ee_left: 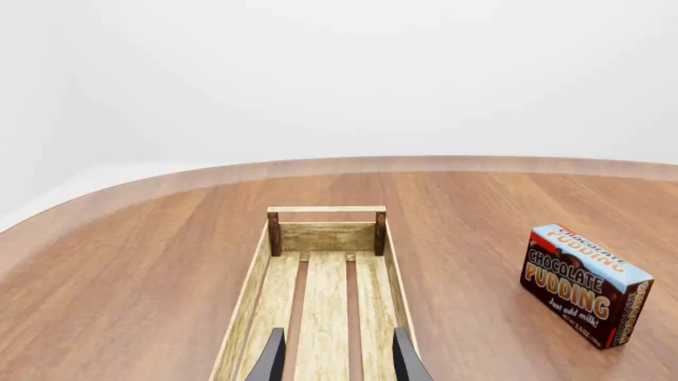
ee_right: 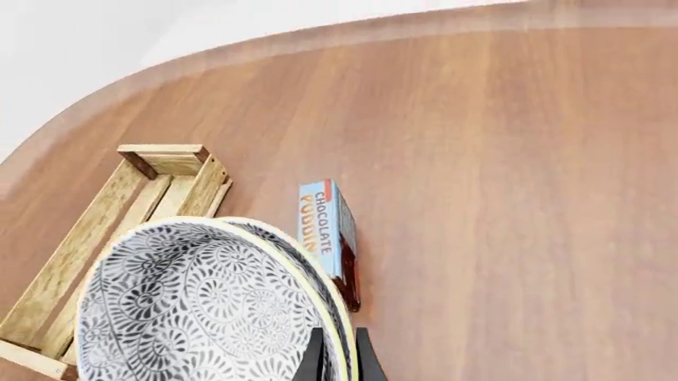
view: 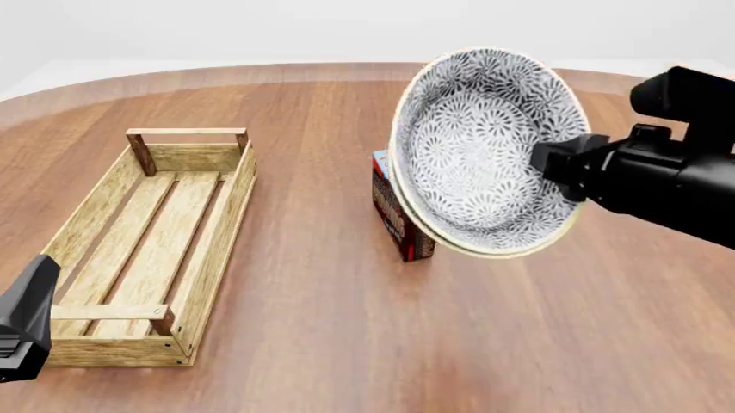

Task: Stack the left bowl on the right bowl and place them in the tray.

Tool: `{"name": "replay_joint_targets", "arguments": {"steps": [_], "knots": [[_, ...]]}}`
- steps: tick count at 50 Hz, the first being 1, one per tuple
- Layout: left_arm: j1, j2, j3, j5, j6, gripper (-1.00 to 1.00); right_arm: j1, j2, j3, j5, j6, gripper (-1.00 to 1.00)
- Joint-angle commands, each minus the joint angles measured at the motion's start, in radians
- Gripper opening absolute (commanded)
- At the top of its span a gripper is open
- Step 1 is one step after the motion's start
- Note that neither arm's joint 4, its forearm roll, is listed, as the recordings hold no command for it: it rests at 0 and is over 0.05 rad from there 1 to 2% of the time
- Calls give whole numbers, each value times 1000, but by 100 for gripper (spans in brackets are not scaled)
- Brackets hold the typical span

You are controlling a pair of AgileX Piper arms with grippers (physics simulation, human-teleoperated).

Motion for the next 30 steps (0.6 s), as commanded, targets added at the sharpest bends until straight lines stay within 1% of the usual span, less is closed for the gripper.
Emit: {"name": "replay_joint_targets", "arguments": {"steps": [1,4,7,8,9,13,15,17,18,19,22,24,25,27,30], "knots": [[0,0,0,0,0,100,62,110,-244,55,-32,-100],[0,0,0,0,0,100,74,151,-308,65,-32,-100],[0,0,0,0,0,100,91,182,-364,56,-37,-100],[0,0,0,0,0,100,90,193,-381,55,-38,-100],[0,0,0,0,0,100,91,214,-409,56,-51,-100],[0,0,0,0,0,100,93,272,-465,47,-56,-100],[0,0,0,0,0,100,104,320,-534,55,-57,-100],[0,0,0,0,0,100,110,357,-596,71,-70,-100],[0,0,0,0,0,100,110,358,-596,71,-70,-100],[0,0,0,0,0,100,121,383,-642,76,-72,-100],[0,0,0,0,0,100,144,441,-722,78,-45,-100],[0,0,0,0,0,100,158,482,-760,83,-55,-100],[0,0,0,0,0,100,158,482,-760,84,-55,-100],[0,0,0,0,0,100,189,526,-789,80,-46,-100],[0,0,0,0,0,100,214,583,-843,88,-51,-100]]}}
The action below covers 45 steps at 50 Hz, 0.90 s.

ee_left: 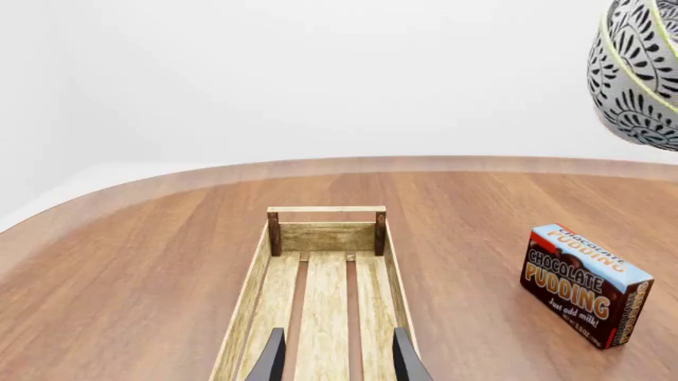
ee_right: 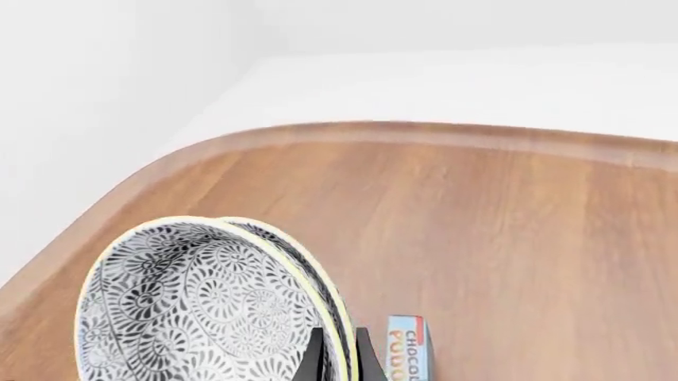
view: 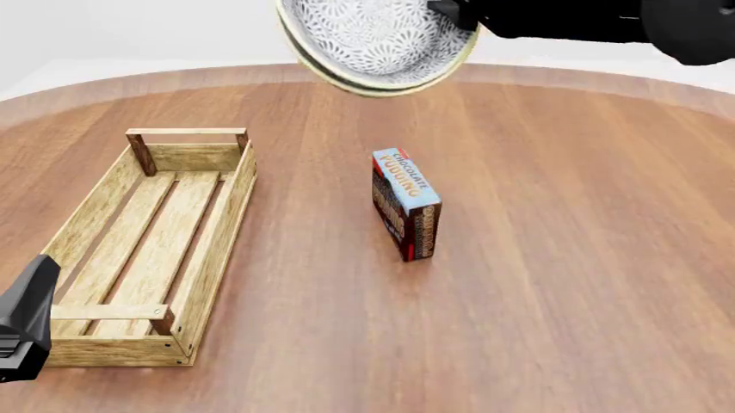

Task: Stack the left bowl on the right bowl and place them in the tray.

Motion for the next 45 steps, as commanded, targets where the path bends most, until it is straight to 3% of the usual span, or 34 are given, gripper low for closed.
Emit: {"name": "replay_joint_targets", "arguments": {"steps": [1,8,17,32,39,45], "knots": [[0,0,0,0,0,100,79,196,-232,12,9,-100],[0,0,0,0,0,100,116,306,-342,37,15,-100],[0,0,0,0,0,100,180,510,-561,102,19,-100],[0,0,0,0,0,100,207,765,-942,253,37,-100],[0,0,0,0,0,100,219,852,-1052,290,40,-100],[0,0,0,0,0,100,244,909,-1066,267,58,-100]]}}
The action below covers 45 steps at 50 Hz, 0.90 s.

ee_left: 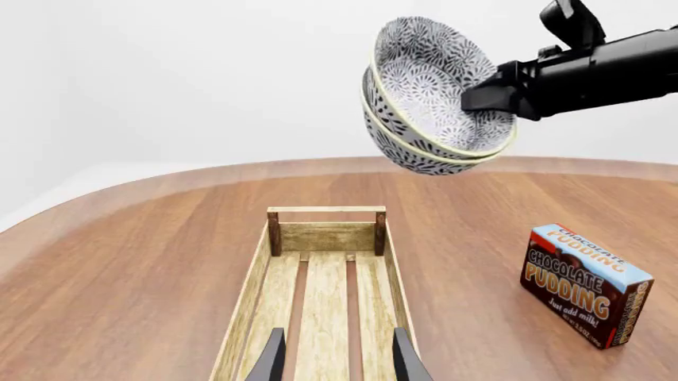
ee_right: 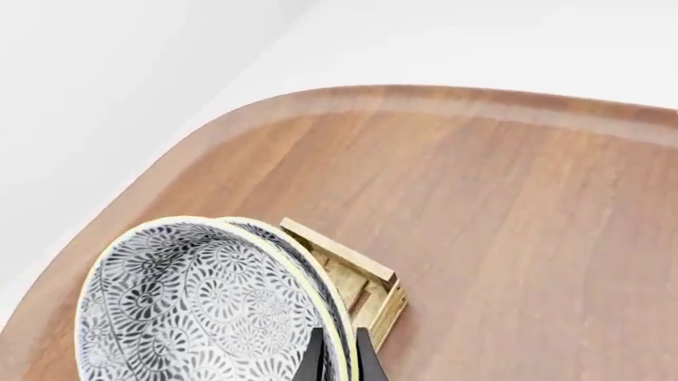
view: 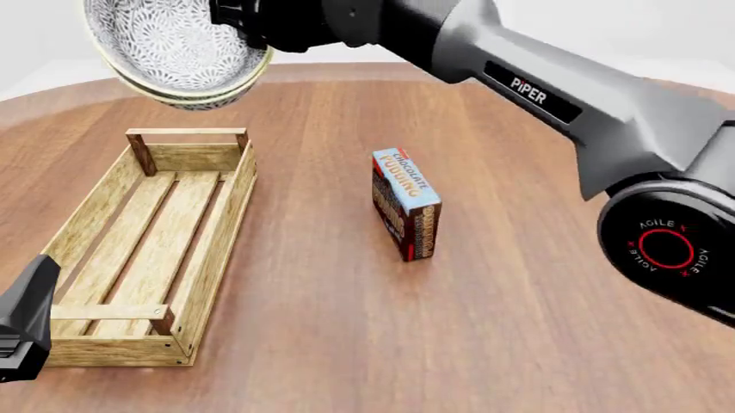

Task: Stack the left bowl on the right bowl and place them in the tray.

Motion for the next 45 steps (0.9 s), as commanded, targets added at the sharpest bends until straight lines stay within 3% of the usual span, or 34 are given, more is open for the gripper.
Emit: {"name": "replay_joint_targets", "arguments": {"steps": [1,21,45], "knots": [[0,0,0,0,0,100,37,147,-163,27,26,-100],[0,0,0,0,0,100,101,351,-377,62,57,-100],[0,0,0,0,0,100,116,418,-360,27,65,-100]]}}
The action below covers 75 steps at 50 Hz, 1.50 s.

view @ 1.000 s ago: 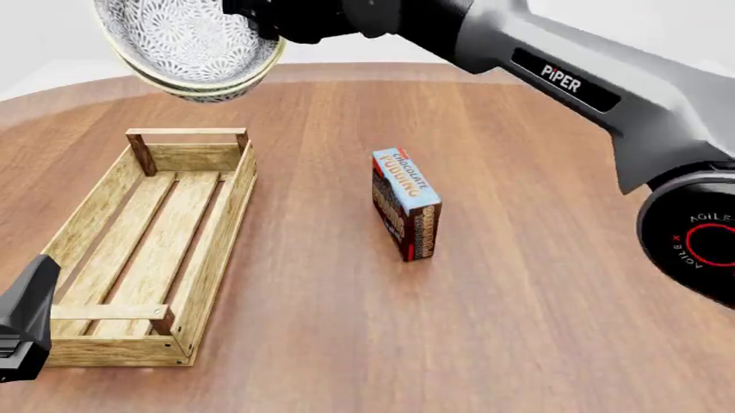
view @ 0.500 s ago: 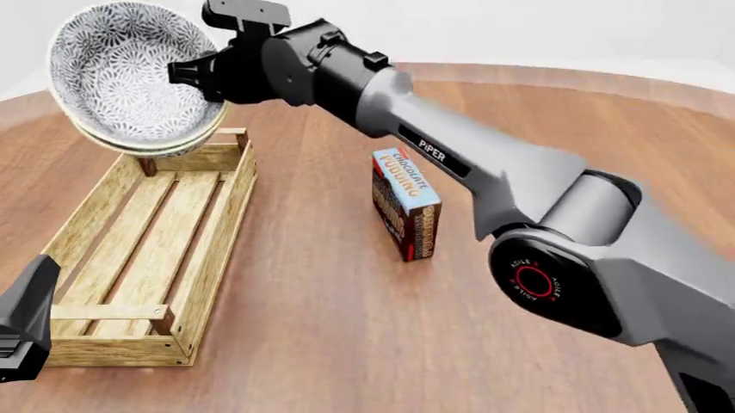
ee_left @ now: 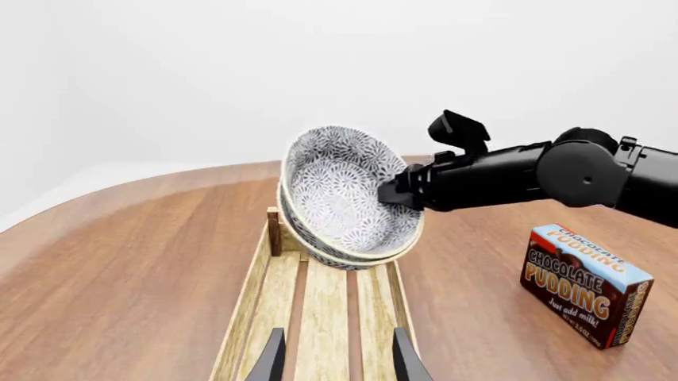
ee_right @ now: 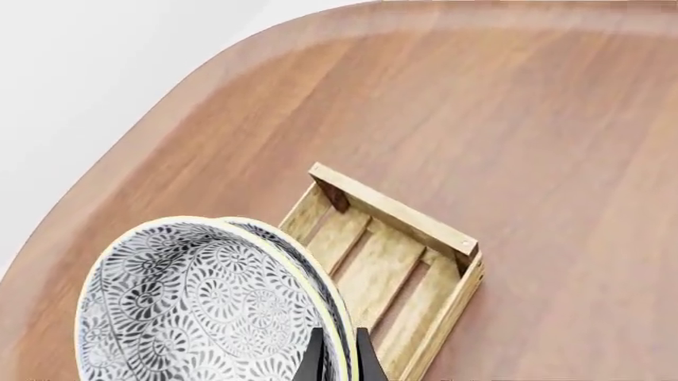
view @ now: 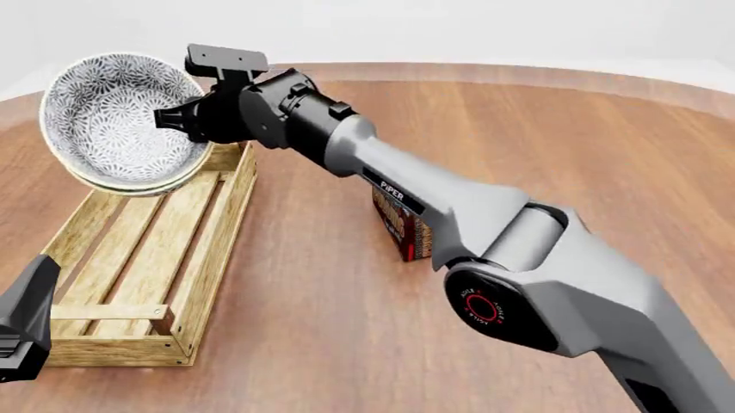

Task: Stack the left bowl on the right bowl and place them in the tray.

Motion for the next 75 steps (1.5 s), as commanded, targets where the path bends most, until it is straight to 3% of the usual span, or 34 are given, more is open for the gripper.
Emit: {"name": "replay_joint_targets", "arguments": {"steps": [1,38,75], "knots": [[0,0,0,0,0,100,12,15,11,-34,13,-100],[0,0,0,0,0,100,50,52,66,-81,20,-100],[0,0,0,0,0,100,60,120,21,-50,7,-100]]}}
